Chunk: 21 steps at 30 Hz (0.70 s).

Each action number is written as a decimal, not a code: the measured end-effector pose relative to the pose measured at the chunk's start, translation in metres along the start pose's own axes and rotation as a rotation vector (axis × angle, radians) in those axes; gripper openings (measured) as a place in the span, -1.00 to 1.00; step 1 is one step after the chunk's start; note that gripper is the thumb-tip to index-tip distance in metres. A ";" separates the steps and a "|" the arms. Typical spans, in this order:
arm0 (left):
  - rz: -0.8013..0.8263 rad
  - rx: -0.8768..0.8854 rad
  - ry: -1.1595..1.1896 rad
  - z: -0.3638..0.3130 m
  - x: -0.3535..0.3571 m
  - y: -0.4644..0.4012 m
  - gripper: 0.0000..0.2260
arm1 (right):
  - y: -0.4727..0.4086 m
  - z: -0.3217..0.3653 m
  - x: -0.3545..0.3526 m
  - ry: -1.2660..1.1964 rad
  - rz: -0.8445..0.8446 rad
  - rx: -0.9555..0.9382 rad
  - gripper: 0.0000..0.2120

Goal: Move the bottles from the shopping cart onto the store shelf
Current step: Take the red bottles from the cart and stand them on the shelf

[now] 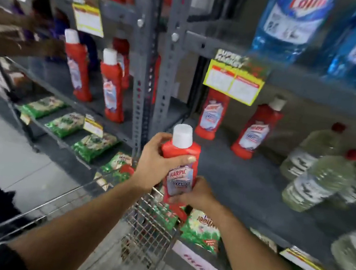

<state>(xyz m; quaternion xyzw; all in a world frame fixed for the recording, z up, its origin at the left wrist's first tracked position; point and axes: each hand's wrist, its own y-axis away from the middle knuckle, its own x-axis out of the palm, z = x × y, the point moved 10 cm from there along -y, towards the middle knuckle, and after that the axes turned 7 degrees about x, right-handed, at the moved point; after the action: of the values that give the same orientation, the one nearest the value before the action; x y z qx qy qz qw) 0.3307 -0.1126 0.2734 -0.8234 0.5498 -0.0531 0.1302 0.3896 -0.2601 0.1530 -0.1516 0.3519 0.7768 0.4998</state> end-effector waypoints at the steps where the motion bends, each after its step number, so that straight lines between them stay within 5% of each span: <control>1: 0.028 -0.002 0.014 -0.005 0.010 -0.008 -0.50 | -0.002 0.003 -0.014 -0.005 -0.021 0.002 -0.44; 9: 0.160 -0.049 0.181 -0.012 0.069 -0.079 -0.56 | -0.037 0.018 -0.094 -0.126 -0.261 0.060 -0.42; 15: 0.249 -0.049 0.104 0.008 0.093 -0.116 -0.41 | -0.076 0.007 -0.091 -0.300 -0.335 0.120 -0.48; 21: 0.250 -0.023 0.156 0.017 0.104 -0.142 -0.54 | -0.099 0.019 -0.094 -0.354 -0.363 0.005 -0.42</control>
<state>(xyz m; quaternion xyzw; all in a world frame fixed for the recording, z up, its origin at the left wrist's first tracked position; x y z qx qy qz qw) 0.5015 -0.1540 0.2905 -0.7432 0.6572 -0.0938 0.0834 0.5216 -0.2846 0.1830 -0.0727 0.2278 0.6880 0.6852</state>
